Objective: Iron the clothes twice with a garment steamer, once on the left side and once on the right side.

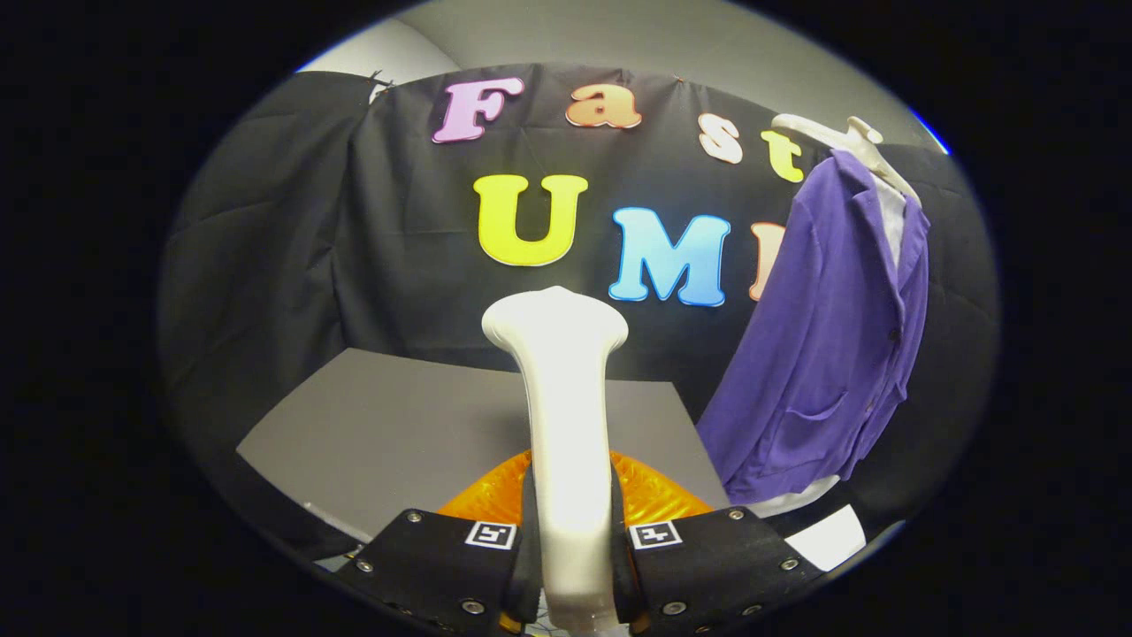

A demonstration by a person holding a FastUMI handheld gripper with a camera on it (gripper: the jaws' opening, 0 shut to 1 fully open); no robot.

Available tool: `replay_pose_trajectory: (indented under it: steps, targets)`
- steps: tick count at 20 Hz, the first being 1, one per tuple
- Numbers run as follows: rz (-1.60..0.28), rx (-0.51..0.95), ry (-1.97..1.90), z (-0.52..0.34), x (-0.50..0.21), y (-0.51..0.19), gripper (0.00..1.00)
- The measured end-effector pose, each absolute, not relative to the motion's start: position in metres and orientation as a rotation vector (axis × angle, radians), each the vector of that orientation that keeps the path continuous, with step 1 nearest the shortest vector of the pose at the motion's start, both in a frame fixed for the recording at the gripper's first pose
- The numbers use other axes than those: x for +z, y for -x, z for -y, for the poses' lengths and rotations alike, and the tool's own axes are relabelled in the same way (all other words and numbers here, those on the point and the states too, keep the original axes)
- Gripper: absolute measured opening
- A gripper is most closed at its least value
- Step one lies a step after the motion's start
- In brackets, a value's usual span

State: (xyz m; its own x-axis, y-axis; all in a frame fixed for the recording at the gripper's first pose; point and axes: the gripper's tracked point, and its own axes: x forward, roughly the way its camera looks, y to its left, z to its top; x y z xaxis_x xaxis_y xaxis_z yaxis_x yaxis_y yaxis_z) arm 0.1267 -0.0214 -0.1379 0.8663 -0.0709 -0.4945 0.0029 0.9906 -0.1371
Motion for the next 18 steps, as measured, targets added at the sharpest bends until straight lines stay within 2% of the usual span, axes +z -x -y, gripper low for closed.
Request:
replay_pose_trajectory:
  steps: [10, 18]
  targets:
    - [-0.391, 0.046, 0.158, 0.109, -0.088, -0.012, 0.32]
    - [-0.297, 0.015, 0.102, 0.163, -0.041, -0.03, 0.32]
